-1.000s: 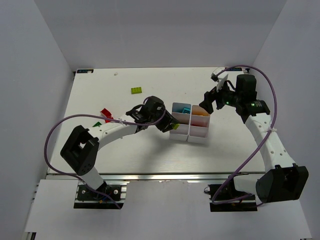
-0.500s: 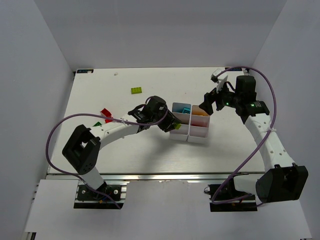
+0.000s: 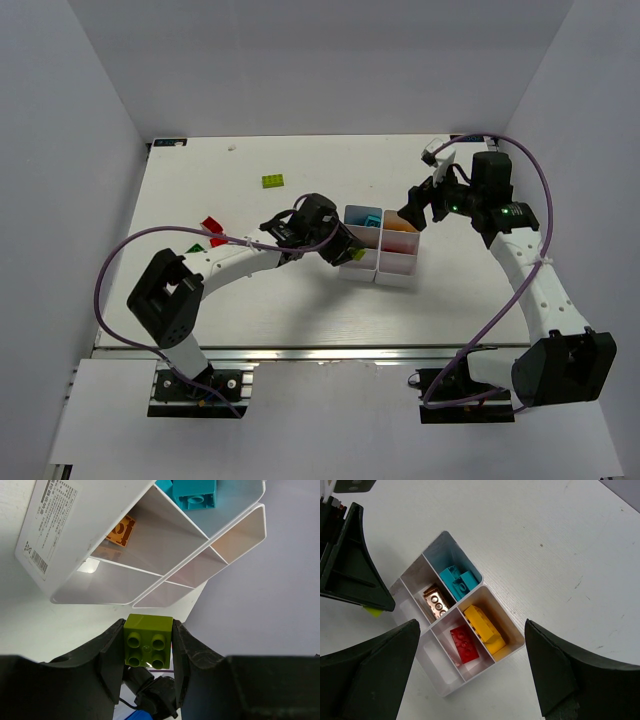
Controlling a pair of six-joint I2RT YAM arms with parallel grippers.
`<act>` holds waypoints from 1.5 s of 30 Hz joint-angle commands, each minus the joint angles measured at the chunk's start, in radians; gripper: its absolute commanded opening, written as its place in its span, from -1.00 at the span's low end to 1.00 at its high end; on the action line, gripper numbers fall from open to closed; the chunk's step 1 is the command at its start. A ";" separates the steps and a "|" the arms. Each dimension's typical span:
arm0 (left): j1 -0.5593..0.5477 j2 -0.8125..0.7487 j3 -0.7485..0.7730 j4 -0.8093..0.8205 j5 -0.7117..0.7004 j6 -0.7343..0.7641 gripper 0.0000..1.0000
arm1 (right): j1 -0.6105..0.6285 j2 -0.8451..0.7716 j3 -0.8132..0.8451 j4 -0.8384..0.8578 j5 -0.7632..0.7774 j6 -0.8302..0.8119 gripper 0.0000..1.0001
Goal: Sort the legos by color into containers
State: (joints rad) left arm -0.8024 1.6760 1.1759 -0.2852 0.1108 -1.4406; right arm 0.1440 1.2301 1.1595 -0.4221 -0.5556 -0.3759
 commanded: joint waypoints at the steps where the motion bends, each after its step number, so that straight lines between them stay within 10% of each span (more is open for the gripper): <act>1: -0.011 -0.006 0.028 -0.008 -0.023 -0.006 -0.30 | -0.007 -0.030 -0.015 0.016 -0.024 0.006 0.79; 45: -0.020 -0.004 0.021 -0.019 -0.042 -0.001 -0.24 | -0.007 -0.037 -0.046 -0.073 -0.076 -0.081 0.79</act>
State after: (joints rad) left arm -0.8143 1.6794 1.1759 -0.2932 0.0860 -1.4414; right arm 0.1432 1.2224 1.1152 -0.4995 -0.6117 -0.4492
